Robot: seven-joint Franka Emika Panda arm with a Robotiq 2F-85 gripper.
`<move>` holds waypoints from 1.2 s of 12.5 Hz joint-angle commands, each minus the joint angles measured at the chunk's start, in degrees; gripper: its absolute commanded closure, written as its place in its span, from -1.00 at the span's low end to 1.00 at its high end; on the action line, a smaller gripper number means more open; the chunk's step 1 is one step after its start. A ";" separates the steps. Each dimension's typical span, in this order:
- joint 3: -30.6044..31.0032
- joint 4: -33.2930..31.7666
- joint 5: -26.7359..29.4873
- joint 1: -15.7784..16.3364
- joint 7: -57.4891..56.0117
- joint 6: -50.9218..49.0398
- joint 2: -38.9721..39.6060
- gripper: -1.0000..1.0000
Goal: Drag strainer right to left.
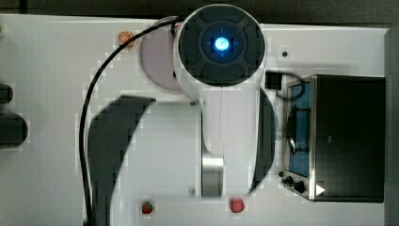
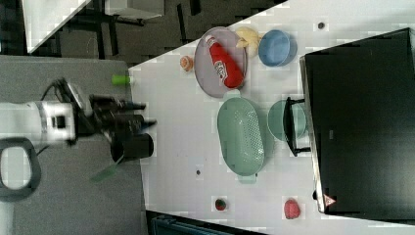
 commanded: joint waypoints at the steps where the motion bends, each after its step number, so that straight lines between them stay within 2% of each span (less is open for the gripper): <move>1: -2.18 -12.34 0.03 -1.34 4.17 -10.64 -22.79 -0.59; 3: -2.19 -12.67 0.03 -1.35 4.17 -10.60 -22.72 -0.99; 5: -2.15 -14.51 0.03 -1.33 4.22 -8.68 -21.83 -1.00; 7: -2.07 -18.29 0.03 -1.31 4.64 -2.70 -19.42 -1.00; 11: -2.06 -28.97 0.04 -1.30 7.59 15.60 -11.49 -1.00; 15: -1.53 -37.41 0.04 -1.17 19.78 35.96 -0.78 -1.00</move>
